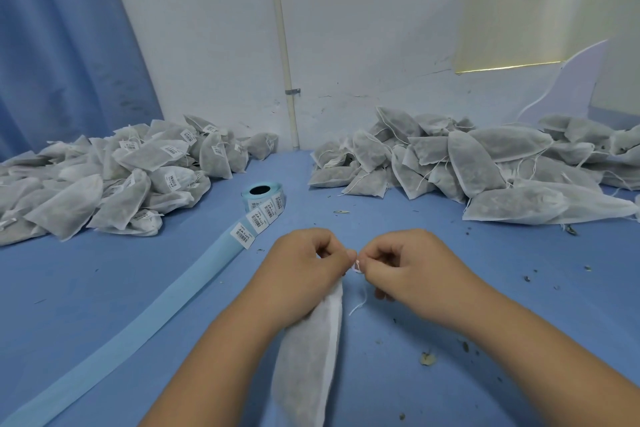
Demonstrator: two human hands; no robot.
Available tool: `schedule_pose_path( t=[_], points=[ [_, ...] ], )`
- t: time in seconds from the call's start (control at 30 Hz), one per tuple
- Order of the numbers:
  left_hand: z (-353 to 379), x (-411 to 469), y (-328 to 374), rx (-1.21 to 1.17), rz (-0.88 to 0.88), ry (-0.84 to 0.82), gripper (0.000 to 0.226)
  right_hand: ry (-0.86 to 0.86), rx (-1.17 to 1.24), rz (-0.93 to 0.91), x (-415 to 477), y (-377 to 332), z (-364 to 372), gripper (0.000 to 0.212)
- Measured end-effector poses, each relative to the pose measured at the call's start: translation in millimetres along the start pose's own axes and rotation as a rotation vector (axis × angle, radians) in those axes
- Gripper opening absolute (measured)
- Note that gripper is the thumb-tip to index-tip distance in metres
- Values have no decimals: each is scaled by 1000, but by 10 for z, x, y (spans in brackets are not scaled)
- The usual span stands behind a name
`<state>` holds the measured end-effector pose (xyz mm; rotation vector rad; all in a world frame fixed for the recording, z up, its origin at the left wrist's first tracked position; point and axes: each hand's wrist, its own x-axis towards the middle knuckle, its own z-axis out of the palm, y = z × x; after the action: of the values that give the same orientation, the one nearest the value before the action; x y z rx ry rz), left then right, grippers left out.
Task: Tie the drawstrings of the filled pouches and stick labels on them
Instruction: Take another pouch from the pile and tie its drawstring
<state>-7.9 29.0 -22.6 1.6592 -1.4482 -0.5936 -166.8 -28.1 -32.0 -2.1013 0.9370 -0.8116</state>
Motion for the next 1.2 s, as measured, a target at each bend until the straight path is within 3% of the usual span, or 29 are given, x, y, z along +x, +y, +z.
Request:
schedule_pose_path(
  t=[0.23, 0.4, 0.53, 0.73, 0.97, 1.1, 1.2],
  points=[
    [-5, -26, 50, -77, 33, 35, 19, -15, 138, 80, 11, -18, -41, 20],
    [-39, -47, 84, -137, -84, -114, 40, 30, 166, 47, -2, -37, -44, 20],
    [-69, -37, 67, -361, -180, -240, 35, 31, 204, 32, -12, -61, -48, 18],
    [-32, -5, 90, -587, -308, -244, 39, 175, 123, -51, -24, -54, 3, 18],
    [-7, -19, 86, -629, -305, -182, 37, 268, -122, -262, -46, -69, 43, 18],
    [-2, -27, 80, -558, -262, -168, 35, 250, -86, -242, -55, -77, 59, 15],
    [3, -31, 76, -466, -234, -139, 33, 199, -34, -129, -32, -58, 30, 19]
  ],
)
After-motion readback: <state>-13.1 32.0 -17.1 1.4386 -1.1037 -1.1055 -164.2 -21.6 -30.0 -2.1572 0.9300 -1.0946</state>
